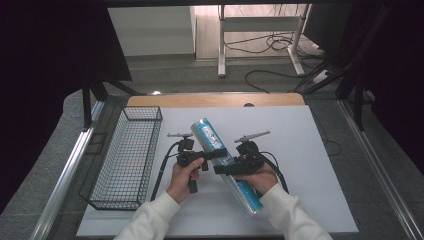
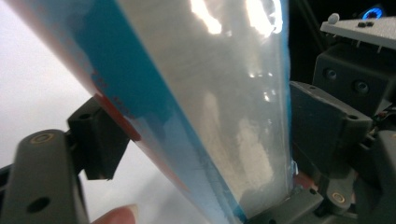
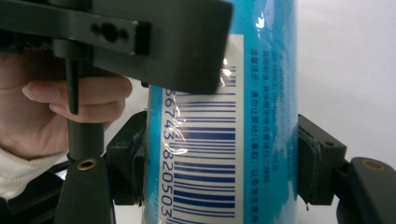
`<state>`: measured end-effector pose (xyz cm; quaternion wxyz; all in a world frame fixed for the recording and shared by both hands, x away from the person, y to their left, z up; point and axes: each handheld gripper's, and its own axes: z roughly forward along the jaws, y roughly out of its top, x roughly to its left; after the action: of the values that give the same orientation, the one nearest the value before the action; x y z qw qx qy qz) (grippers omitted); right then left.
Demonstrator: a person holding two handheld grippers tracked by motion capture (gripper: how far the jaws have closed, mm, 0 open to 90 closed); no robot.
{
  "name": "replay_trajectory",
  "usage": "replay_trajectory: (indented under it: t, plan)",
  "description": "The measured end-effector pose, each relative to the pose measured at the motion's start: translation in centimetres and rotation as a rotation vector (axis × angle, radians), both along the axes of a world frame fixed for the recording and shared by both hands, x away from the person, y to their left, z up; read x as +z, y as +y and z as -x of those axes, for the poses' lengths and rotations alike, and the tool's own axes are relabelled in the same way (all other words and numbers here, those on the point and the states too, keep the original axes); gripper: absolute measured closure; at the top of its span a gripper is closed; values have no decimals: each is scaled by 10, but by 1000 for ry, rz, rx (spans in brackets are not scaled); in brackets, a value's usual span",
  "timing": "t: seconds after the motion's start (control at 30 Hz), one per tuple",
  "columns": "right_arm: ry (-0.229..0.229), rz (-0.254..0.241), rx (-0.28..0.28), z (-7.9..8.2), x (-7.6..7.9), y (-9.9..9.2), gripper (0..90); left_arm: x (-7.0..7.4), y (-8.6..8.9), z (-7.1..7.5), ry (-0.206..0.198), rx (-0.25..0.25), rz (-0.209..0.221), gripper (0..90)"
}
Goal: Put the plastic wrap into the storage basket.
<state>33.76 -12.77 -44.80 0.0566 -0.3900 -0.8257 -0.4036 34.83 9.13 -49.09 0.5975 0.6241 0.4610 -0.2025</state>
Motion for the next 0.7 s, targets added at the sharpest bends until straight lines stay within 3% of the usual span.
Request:
replay_trajectory:
  t: [0.2, 0.37, 0.53, 0.7]
  plan:
    - [-5, 5, 5, -2, 1, 5, 321, 1, 6, -2, 32, 5, 35, 253]
    - [-6, 9, 11, -1, 0, 10, 319, 6, 8, 0, -6, 18, 28, 300]
    - [-25, 1, 10, -1, 3, 15, 317, 11, 15, -1, 2, 16, 50, 310]
    - [-26, -43, 31, -1, 8, 17, 281, 20, 20, 0, -19, 6, 40, 315]
